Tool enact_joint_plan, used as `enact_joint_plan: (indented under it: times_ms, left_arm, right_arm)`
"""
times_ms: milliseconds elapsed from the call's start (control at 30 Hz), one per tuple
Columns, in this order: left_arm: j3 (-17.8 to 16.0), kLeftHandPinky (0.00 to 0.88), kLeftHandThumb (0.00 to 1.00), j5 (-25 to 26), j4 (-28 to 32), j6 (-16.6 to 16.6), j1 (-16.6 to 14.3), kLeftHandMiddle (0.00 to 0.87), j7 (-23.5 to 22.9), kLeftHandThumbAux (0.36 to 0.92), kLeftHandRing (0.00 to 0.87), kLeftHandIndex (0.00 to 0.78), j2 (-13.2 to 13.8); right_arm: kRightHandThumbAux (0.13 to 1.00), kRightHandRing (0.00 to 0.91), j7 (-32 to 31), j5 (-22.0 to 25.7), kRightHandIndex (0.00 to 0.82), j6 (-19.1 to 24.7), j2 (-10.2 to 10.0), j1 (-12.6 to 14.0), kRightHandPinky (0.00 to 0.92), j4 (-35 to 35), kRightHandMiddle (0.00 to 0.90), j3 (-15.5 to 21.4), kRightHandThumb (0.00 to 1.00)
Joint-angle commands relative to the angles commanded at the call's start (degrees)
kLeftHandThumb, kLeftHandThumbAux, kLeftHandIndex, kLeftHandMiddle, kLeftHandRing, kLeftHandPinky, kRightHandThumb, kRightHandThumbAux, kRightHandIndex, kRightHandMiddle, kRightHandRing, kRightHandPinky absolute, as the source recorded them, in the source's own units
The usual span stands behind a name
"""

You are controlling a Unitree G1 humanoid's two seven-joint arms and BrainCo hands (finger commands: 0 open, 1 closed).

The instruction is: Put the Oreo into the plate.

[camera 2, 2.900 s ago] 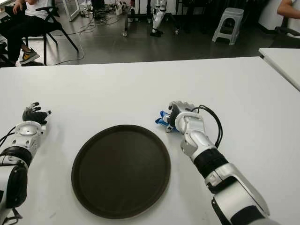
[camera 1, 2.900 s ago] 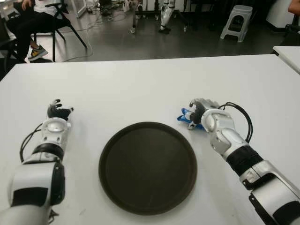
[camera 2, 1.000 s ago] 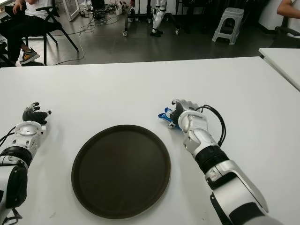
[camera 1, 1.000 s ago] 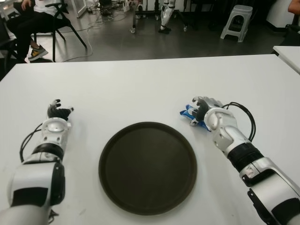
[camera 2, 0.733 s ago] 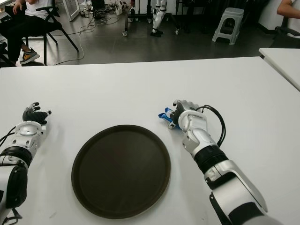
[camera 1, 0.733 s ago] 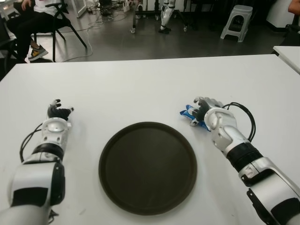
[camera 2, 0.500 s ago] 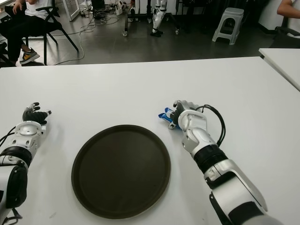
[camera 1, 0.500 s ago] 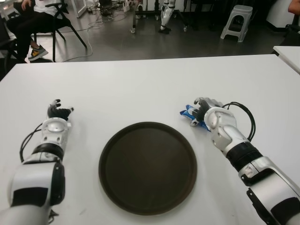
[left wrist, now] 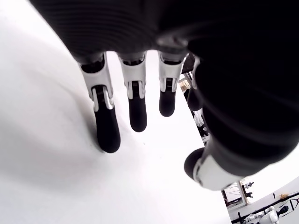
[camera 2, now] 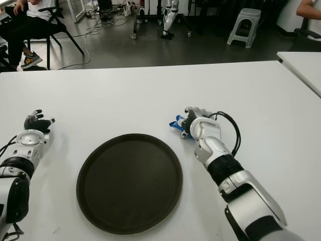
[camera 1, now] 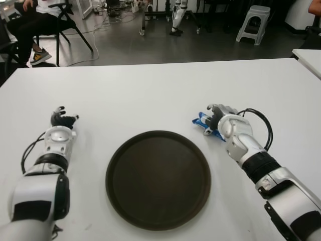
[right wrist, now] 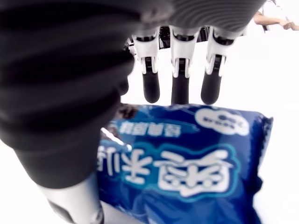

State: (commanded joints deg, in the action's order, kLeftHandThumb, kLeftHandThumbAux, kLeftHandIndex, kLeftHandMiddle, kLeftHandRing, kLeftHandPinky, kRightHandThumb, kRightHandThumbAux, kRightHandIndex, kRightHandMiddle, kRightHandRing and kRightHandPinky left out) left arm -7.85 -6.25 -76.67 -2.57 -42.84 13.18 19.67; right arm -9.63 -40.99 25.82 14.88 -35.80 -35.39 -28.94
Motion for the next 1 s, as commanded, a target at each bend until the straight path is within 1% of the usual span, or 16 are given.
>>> enact_joint_plan:
  times_ms: [100,267,467,533,567,600,633,700,733,767,800,867,900,933,967,1000]
  left_arm:
    - [0.0,0.182,0.303,0.0,0.0,0.0,0.0,0.143,0.0,0.771,0.168,0.09,0.0]
    - [0.1,0.176,0.316,-0.1,0.0,0.0,0.0,0.142,0.0,0.78,0.167,0.089,0.0]
    - [0.1,0.179,0.322,-0.2,0.0,0.0,0.0,0.141,0.0,0.778,0.167,0.089,0.1]
    - [0.1,0.182,0.32,-0.2,0.0,0.1,0.0,0.141,0.0,0.777,0.168,0.089,0.1]
    - [0.1,0.186,0.322,-0.2,0.0,0.1,0.1,0.141,-0.1,0.779,0.169,0.089,0.1]
    - [0.1,0.187,0.324,-0.2,0.0,0.1,0.1,0.141,-0.1,0.78,0.169,0.089,0.1]
    - [0.1,0.19,0.326,-0.2,0.0,0.1,0.0,0.141,-0.1,0.781,0.169,0.089,0.1]
    - [0.1,0.191,0.329,-0.2,0.0,0.1,0.0,0.14,-0.2,0.781,0.17,0.089,0.1]
    - [0.1,0.19,0.327,-0.2,0.0,0.1,0.0,0.14,-0.2,0.782,0.17,0.088,0.1]
    - [0.1,0.187,0.326,-0.2,0.0,0.1,0.0,0.139,-0.2,0.781,0.17,0.087,0.1]
    - [0.2,0.186,0.325,-0.2,0.0,0.1,0.0,0.138,-0.2,0.781,0.169,0.086,0.1]
    - [0.2,0.18,0.321,-0.2,0.0,0.1,0.0,0.136,-0.2,0.782,0.167,0.084,0.1]
    - [0.2,0.18,0.32,-0.2,0.0,0.1,0.0,0.136,-0.2,0.782,0.167,0.084,0.1]
    - [0.1,0.18,0.318,-0.2,0.0,0.1,0.0,0.136,-0.2,0.782,0.167,0.085,0.1]
    - [0.1,0.186,0.317,-0.1,0.0,0.1,0.0,0.138,-0.2,0.781,0.17,0.087,0.1]
    - [0.0,0.188,0.316,-0.1,0.0,0.2,0.0,0.139,-0.1,0.781,0.171,0.088,0.1]
  right_arm:
    - [0.866,0.245,-0.1,0.0,0.17,-0.4,0.1,0.0,0.27,-0.1,0.213,0.0,0.0]
    - [0.876,0.285,-1.7,0.0,0.176,0.2,0.1,-0.6,0.354,-0.7,0.22,-0.2,0.0]
    - [0.882,0.367,-2.3,-0.3,0.177,0.5,0.2,-0.4,0.372,-0.2,0.238,-0.3,0.0]
    - [0.885,0.426,-2.1,-0.3,0.191,0.5,0.2,-0.3,0.432,-0.2,0.298,-0.3,0.0]
    - [0.891,0.478,-1.9,-0.3,0.208,0.4,0.2,-0.3,0.504,-0.1,0.358,-0.2,0.0]
    - [0.894,0.497,-1.2,-0.3,0.214,0.2,0.1,-0.1,0.529,0.0,0.379,0.0,0.0]
    - [0.905,0.563,-0.6,-0.2,0.259,0.0,0.1,0.1,0.611,0.1,0.449,0.2,0.0]
    - [0.912,0.636,1.5,-0.1,0.323,-0.9,0.0,0.6,0.691,0.2,0.534,0.7,0.018]
    - [0.911,0.678,2.4,-0.1,0.377,-1.3,0.1,0.8,0.731,0.3,0.59,0.8,0.052]
    - [0.897,0.709,3.0,-0.1,0.429,-1.6,0.1,0.9,0.755,0.3,0.635,0.9,0.116]
    - [0.891,0.721,3.8,-0.3,0.447,-1.8,0.0,1.1,0.764,0.4,0.652,0.9,0.141]
    - [0.846,0.748,5.0,-0.4,0.518,-2.1,0.0,1.2,0.78,0.5,0.7,1.0,0.288]
    - [0.821,0.752,5.4,-0.4,0.502,-2.2,0.0,1.3,0.781,0.4,0.708,1.0,0.371]
    - [0.784,0.756,5.9,-0.4,0.478,-2.4,0.0,1.3,0.782,0.4,0.719,1.0,0.491]
    - [0.76,0.761,6.2,-0.4,0.464,-2.6,-0.1,1.4,0.783,0.4,0.729,1.0,0.57]
    - [0.751,0.762,6.7,-0.3,0.459,-2.8,-0.1,1.5,0.784,0.4,0.733,1.1,0.598]
